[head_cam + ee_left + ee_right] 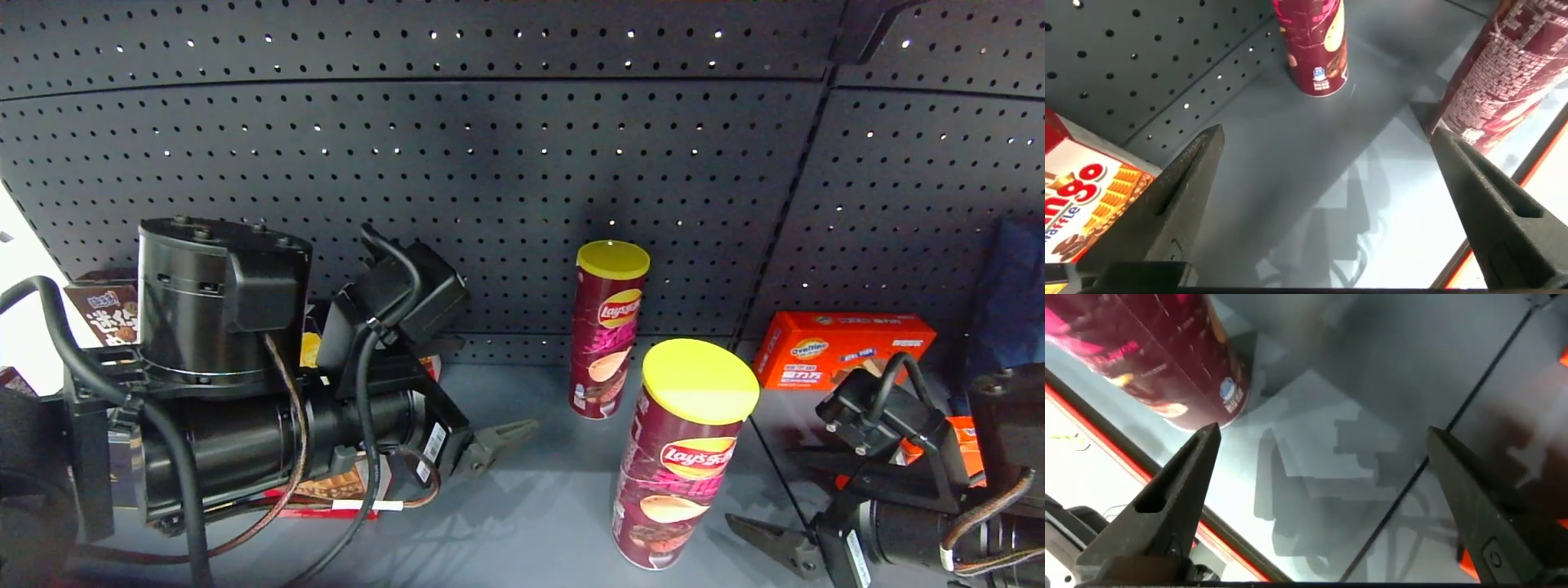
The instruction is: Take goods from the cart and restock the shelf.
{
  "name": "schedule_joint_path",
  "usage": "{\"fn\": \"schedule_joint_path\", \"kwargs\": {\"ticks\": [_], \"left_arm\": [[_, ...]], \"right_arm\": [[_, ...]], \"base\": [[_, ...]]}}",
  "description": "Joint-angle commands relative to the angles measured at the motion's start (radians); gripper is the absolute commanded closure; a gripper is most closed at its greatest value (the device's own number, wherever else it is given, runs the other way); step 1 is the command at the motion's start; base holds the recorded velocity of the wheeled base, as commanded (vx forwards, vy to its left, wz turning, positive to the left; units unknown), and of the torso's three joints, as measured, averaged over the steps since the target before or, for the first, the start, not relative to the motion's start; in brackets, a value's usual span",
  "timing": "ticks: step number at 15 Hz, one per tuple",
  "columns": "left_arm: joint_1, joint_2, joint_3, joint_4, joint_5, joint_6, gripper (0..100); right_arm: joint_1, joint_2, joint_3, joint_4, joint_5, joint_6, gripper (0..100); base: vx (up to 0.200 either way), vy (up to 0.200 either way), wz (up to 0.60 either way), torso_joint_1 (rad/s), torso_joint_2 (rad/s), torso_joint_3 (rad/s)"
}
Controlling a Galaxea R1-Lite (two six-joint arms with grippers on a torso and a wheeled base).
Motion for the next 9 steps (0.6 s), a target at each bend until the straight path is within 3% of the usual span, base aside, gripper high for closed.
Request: {"fn": "schedule_joint_path", "kwargs": {"ticks": [1, 9], "left_arm": [[0.001, 0.006, -0.001, 0.001, 0.0, 0.0, 0], [0.012, 0.007, 0.042, -0.05, -0.001, -0.005, 0]], "right_arm": [[0.006, 0.026, -0.019, 0.0, 0.001, 0.0, 0], [0.015, 0.101, -0.061, -0.022, 0.002, -0.036, 0]], "base": [[0.0, 0.0, 0.0, 0.0, 0.0, 0.0], [0.0, 0.0, 0.0, 0.0, 0.0, 0.0]]}}
